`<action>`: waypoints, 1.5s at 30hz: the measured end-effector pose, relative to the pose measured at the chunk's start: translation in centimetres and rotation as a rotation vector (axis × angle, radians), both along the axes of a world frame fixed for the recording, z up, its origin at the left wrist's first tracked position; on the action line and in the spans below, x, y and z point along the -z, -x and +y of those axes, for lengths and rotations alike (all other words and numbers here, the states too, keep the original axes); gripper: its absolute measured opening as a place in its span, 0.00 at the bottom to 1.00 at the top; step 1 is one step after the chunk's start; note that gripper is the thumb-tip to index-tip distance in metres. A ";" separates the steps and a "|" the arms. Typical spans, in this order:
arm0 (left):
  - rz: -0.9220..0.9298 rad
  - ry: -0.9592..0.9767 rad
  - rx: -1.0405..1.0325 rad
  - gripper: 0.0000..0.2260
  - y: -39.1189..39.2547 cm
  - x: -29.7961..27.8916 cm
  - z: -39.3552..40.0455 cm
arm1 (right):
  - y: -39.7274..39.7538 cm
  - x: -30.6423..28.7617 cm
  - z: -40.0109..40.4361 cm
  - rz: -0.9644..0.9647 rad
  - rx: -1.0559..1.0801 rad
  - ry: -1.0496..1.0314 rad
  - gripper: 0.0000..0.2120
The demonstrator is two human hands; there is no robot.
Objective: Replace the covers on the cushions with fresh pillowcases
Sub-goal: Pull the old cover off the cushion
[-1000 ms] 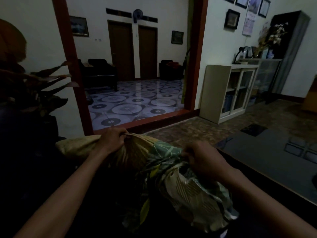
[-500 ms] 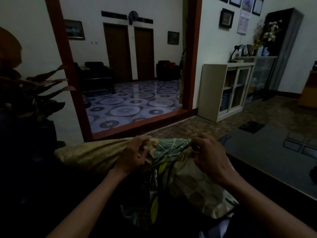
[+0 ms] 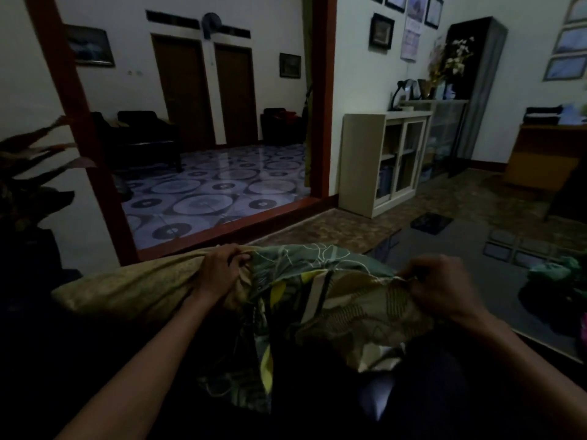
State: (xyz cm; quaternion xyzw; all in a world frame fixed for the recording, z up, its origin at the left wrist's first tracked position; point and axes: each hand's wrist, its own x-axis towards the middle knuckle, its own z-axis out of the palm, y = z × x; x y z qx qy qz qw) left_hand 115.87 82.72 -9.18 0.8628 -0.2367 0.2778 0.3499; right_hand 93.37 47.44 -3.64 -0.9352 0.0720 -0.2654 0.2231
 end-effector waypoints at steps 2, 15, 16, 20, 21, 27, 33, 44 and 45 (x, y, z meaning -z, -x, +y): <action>-0.015 -0.040 0.016 0.04 0.1 0.2 -0.5 | 0.0 -0.2 1.3 0.052 -0.068 0.036 0.12; -0.018 -0.012 0.097 0.08 1.9 1.9 0.4 | -1.7 2.4 5.4 -0.062 -0.186 0.034 0.06; -0.030 -0.011 0.110 0.06 1.8 2.1 0.6 | -1.5 2.9 5.1 -0.077 -0.193 0.023 0.03; -0.044 -0.011 0.131 0.06 1.9 2.6 1.0 | -1.0 3.7 4.8 -0.083 -0.234 -0.024 0.11; -0.044 -0.014 0.128 0.05 1.9 2.6 1.1 | -1.1 3.7 4.7 -0.077 -0.241 -0.039 0.12; -0.012 -0.006 0.081 0.02 0.4 2.7 0.9 | -2.1 2.4 4.2 0.018 -0.281 -0.160 0.07; 0.004 0.031 0.041 0.09 0.9 2.0 0.2 | -1.7 0.4 4.6 -0.057 -0.311 -0.085 0.08; 0.040 -0.018 0.037 0.11 2.1 1.1 0.6 | 0.6 -0.2 0.6 0.301 -0.295 -0.048 0.09; 0.053 -0.015 0.034 0.12 2.3 1.0 0.6 | 0.4 -0.5 0.6 0.346 -0.278 -0.019 0.09</action>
